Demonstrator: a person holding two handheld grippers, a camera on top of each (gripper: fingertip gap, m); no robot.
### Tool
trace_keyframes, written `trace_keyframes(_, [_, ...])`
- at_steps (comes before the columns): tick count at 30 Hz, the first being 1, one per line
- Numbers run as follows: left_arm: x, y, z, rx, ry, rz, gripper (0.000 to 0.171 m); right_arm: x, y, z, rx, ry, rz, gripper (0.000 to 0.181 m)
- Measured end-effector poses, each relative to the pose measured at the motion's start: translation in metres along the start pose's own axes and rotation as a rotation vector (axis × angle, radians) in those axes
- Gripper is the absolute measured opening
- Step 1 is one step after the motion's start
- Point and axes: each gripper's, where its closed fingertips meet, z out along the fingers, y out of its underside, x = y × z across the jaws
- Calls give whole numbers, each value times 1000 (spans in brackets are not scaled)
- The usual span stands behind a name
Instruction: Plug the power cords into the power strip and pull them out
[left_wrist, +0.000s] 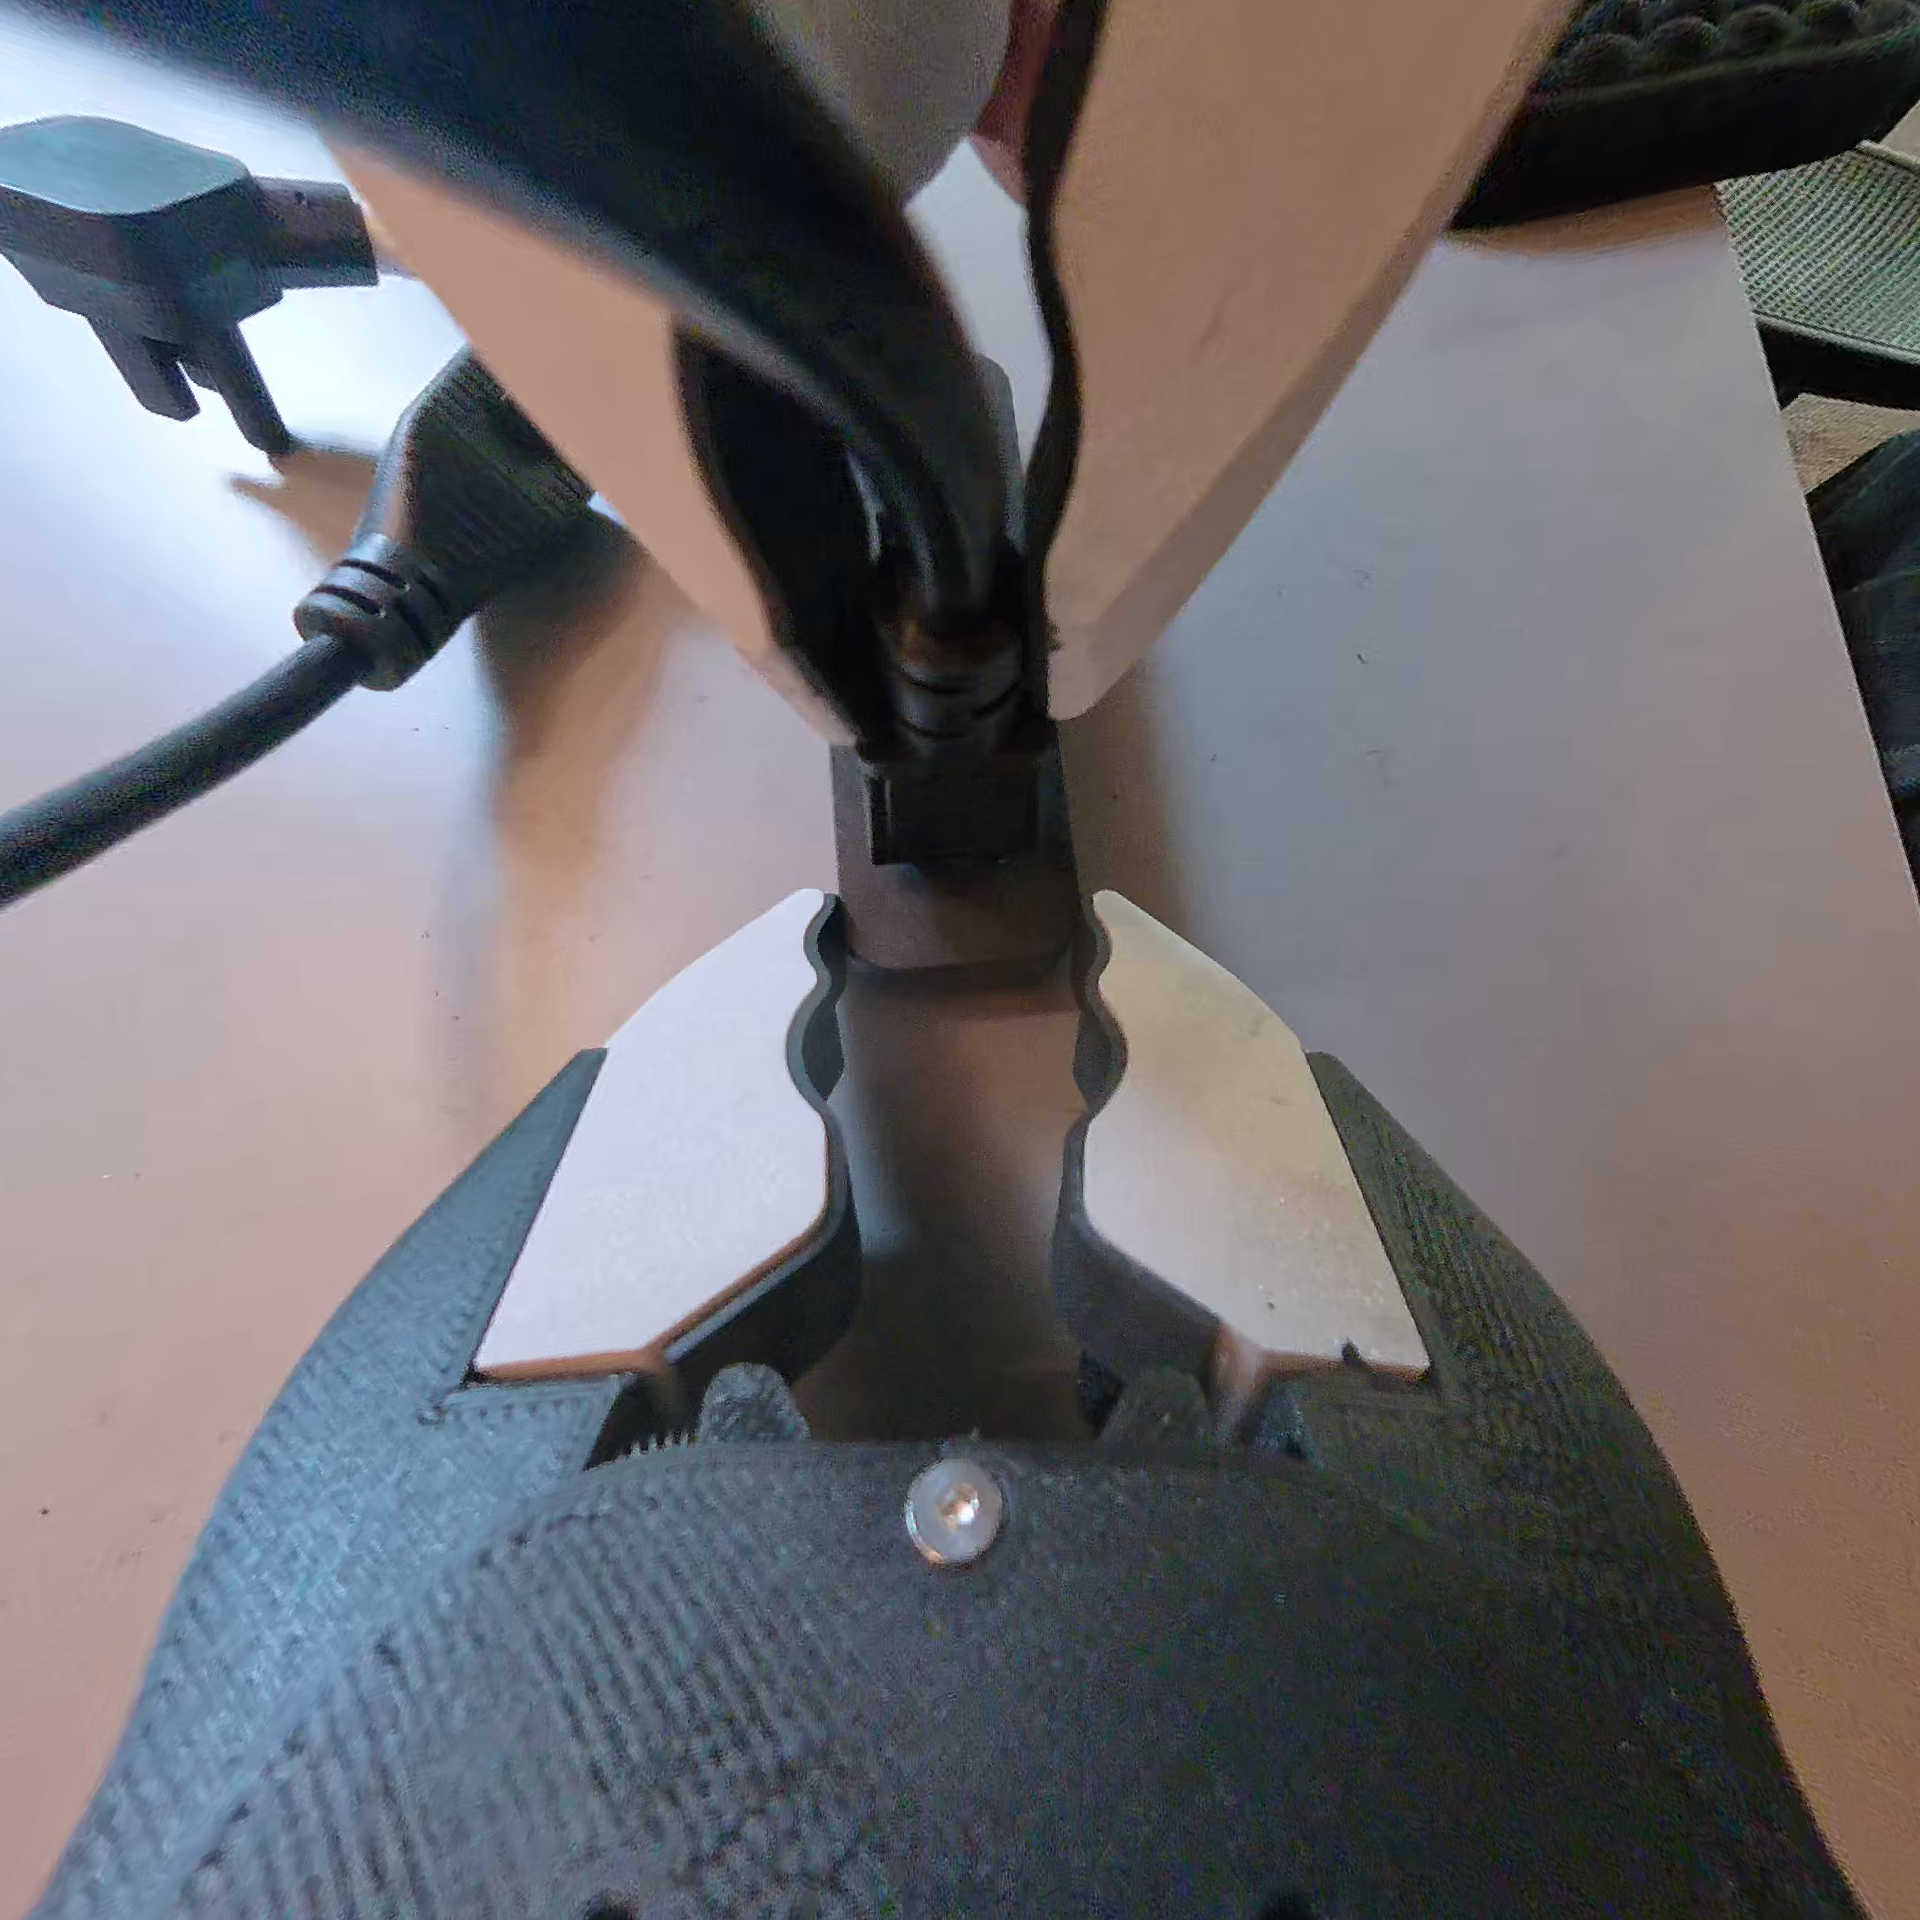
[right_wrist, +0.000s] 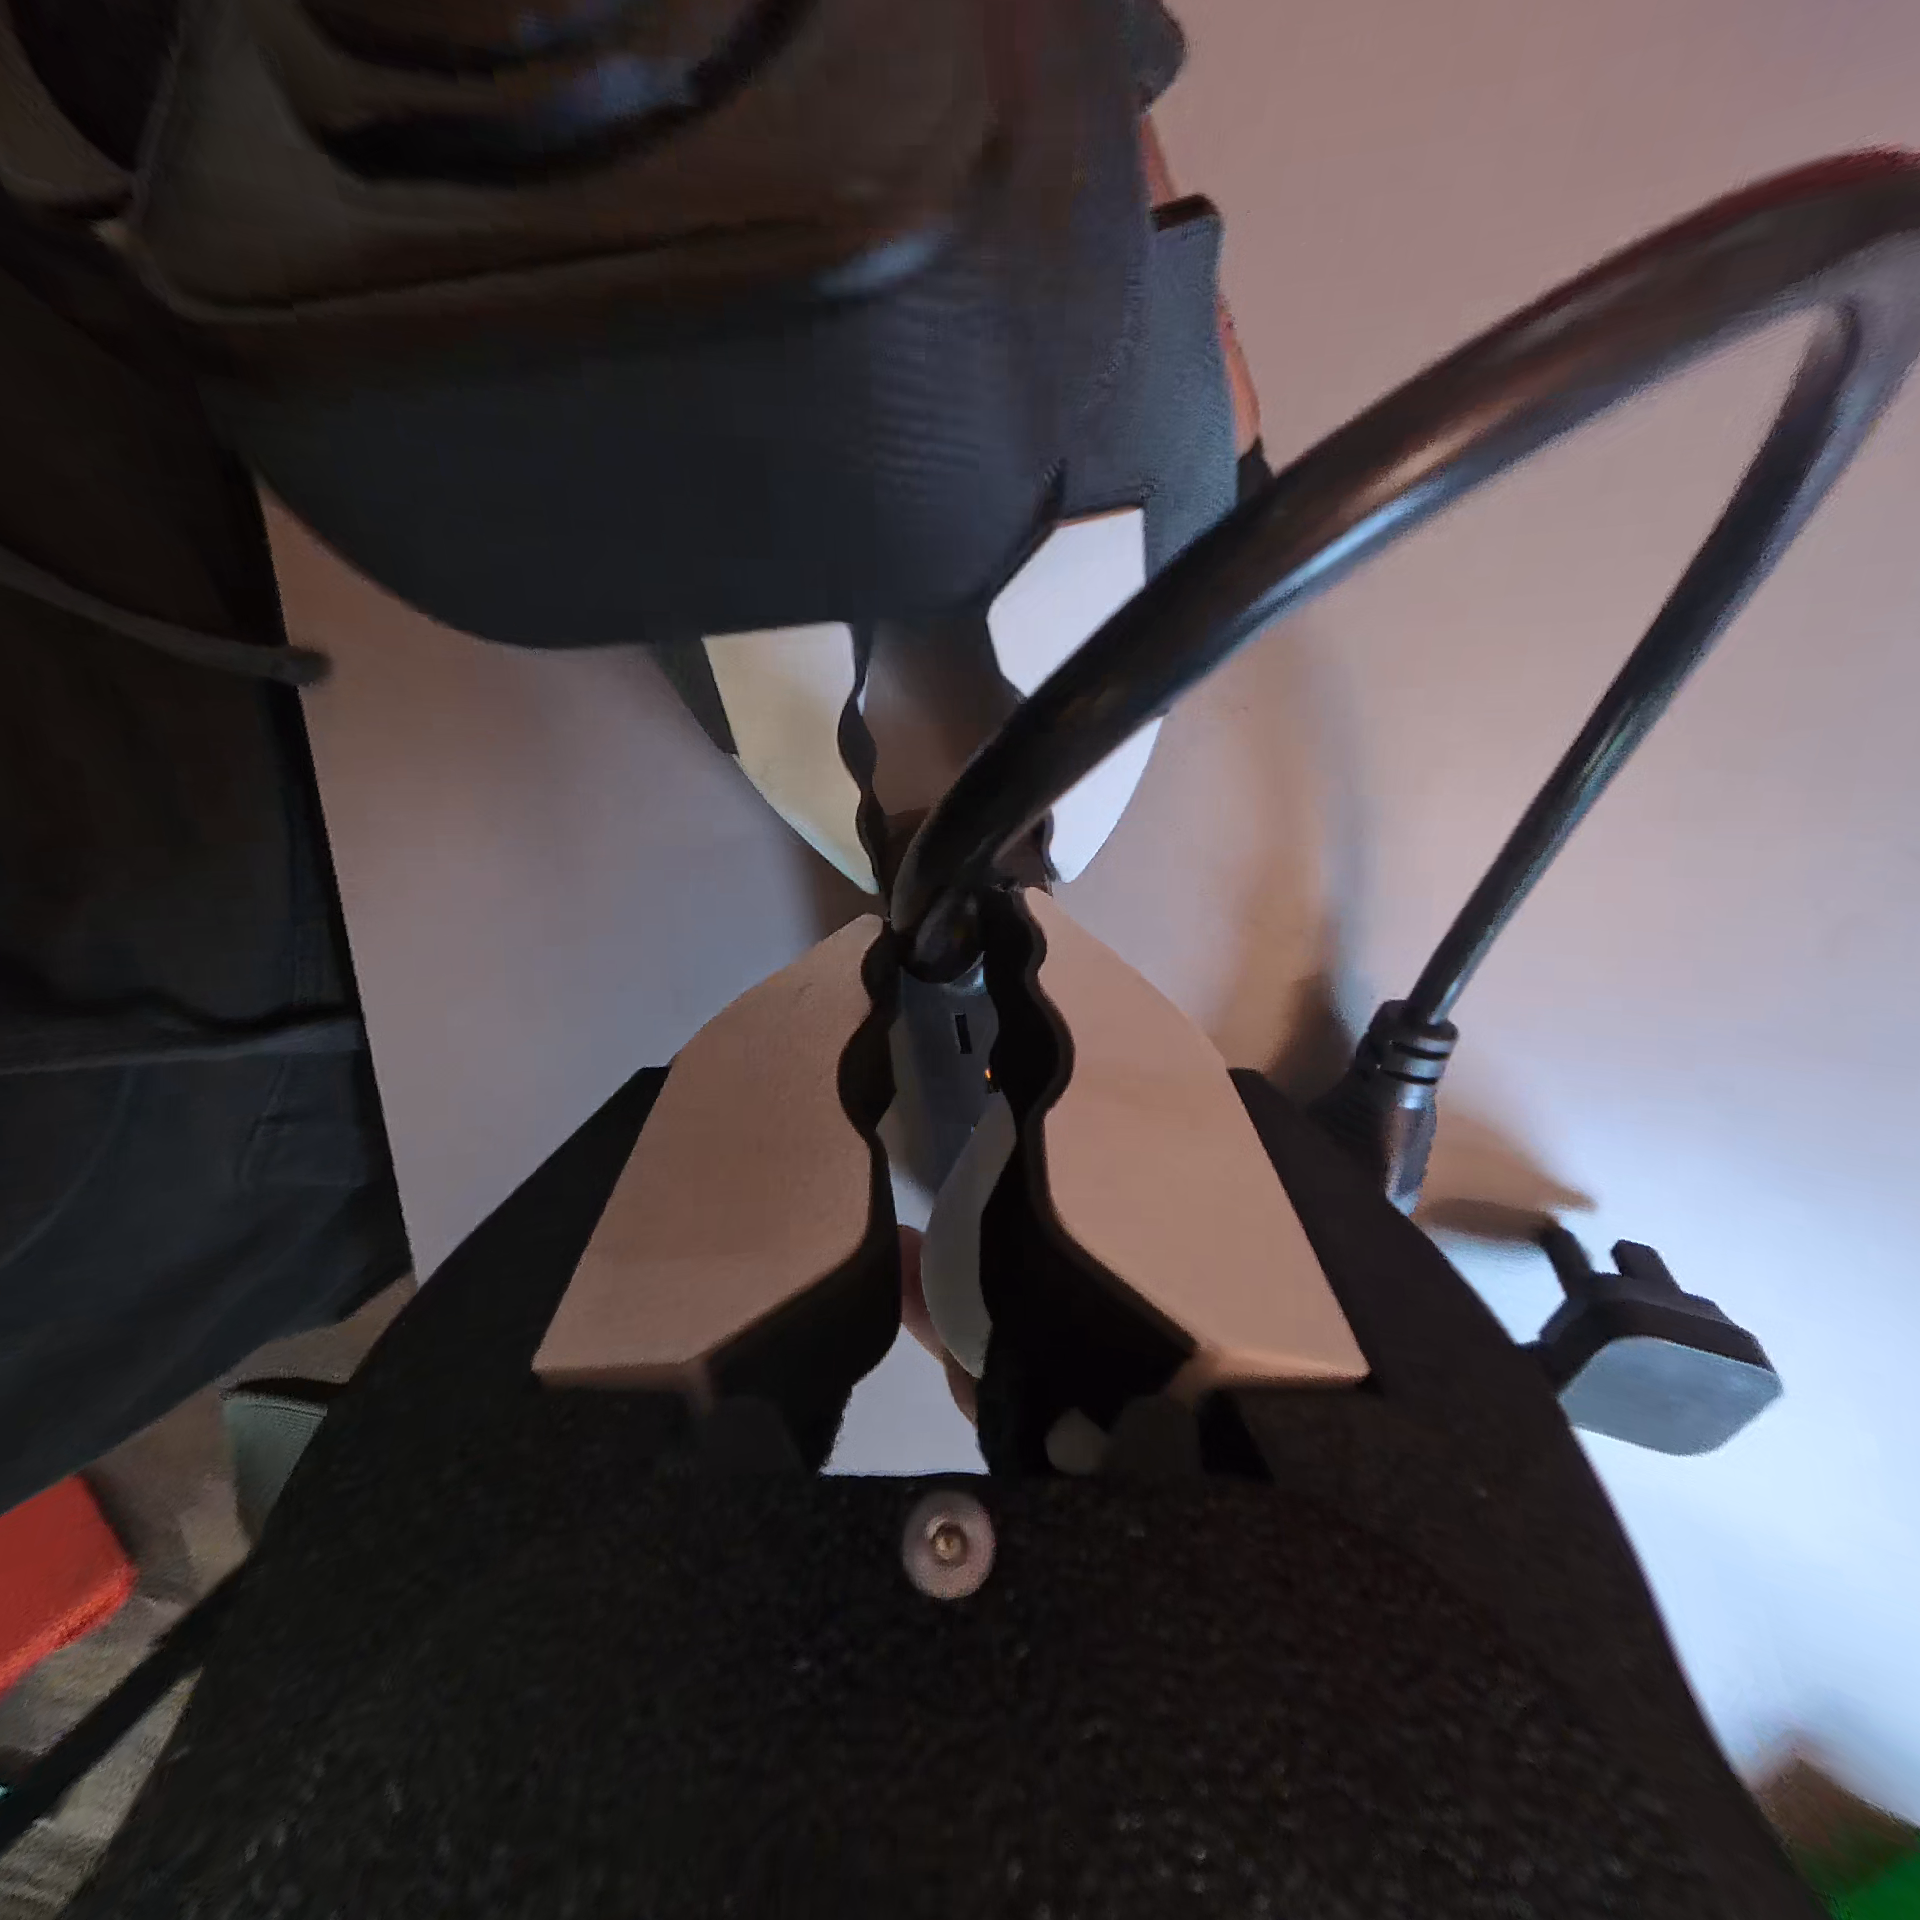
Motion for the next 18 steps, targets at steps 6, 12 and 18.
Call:
trace_keyframes(6, [-1, 0, 0, 2, 0, -9, 42, 2, 0, 0, -8, -6, 49, 20])
trace_keyframes(12, [-1, 1, -1, 1, -7, -5, 42, 2, 0, 0, -29, 8, 49, 20])
trace_keyframes(18, [0, 2, -3, -3, 25, -46, 43, -1, 0, 1, -63, 35, 10, 21])
